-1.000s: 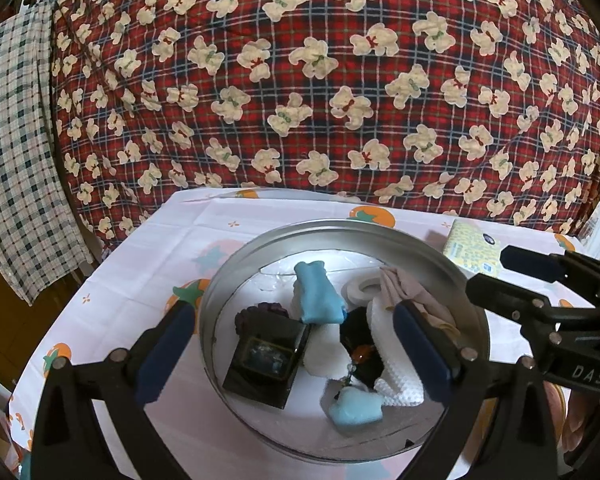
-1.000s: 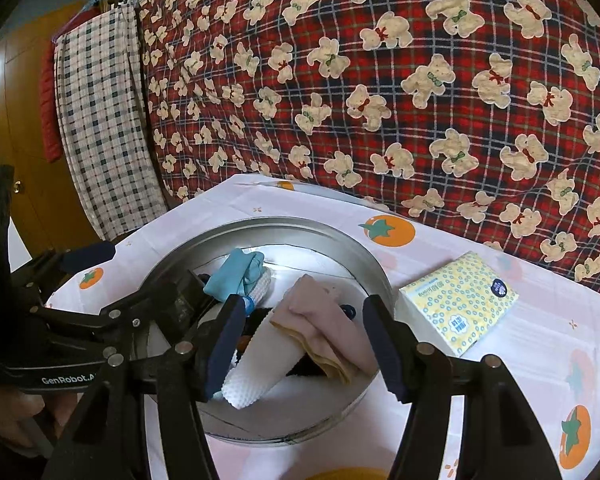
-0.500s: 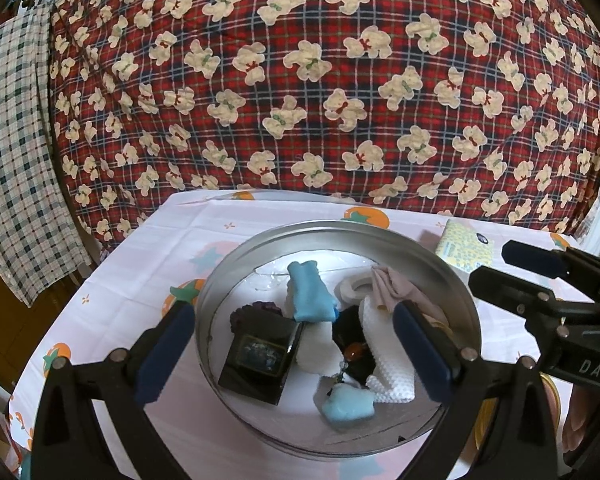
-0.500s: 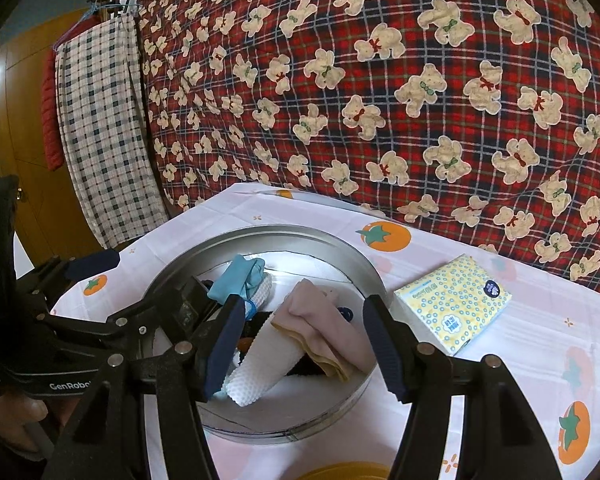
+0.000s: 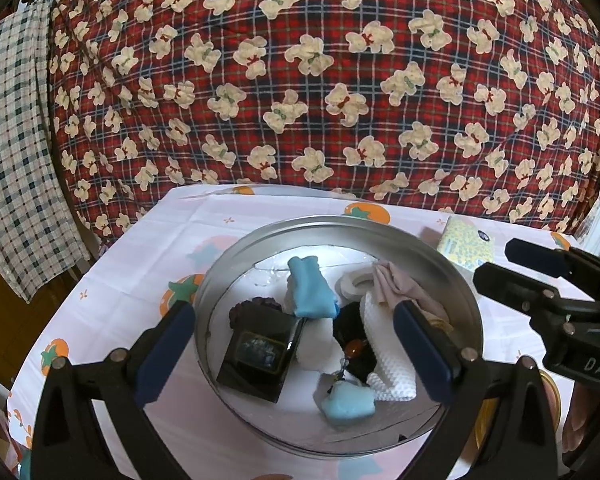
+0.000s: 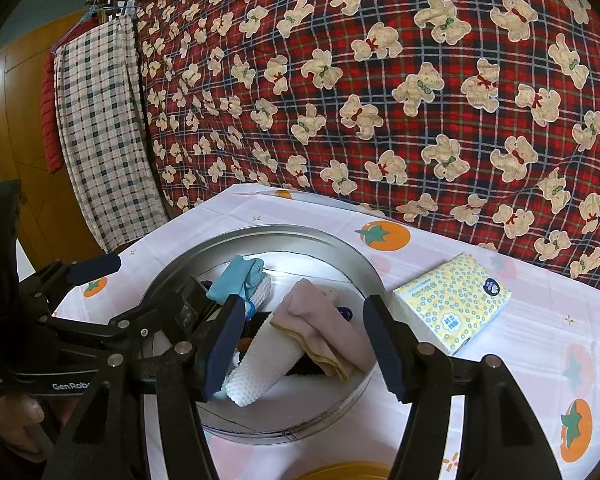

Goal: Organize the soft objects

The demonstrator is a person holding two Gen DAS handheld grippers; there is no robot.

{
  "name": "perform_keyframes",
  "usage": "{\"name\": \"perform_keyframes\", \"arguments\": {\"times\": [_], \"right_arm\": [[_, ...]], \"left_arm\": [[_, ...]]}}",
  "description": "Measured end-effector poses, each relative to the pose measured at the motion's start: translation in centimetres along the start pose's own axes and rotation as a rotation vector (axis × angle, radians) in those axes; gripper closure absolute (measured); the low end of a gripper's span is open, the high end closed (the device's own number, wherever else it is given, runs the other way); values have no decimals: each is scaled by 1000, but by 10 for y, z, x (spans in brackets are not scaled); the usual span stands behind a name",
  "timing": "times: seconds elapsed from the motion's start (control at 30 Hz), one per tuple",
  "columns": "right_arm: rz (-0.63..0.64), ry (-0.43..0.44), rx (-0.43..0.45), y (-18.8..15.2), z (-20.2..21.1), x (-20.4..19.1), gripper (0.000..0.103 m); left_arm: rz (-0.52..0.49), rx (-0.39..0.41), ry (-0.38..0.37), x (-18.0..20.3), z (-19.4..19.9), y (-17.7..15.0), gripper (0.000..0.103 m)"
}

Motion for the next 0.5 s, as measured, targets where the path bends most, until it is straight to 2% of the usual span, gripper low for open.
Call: {"name": "perform_keyframes", "arguments": {"times": [0.5], "right_arm": [[-1,0,0,-1,-1,-1,39]], "left_arm": [[15,-8,-1,-5,-4,-2,2]]}}
Point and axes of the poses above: each gripper's, at about its wrist camera, not at the fingertips, and z roughly against the way its jaws point, x to its right, y to its top, the point moved 8 cm from there along -z, roughly the way its jaws point, and after that the axes turned 11 degrees about -z, right-handed, at the moved point
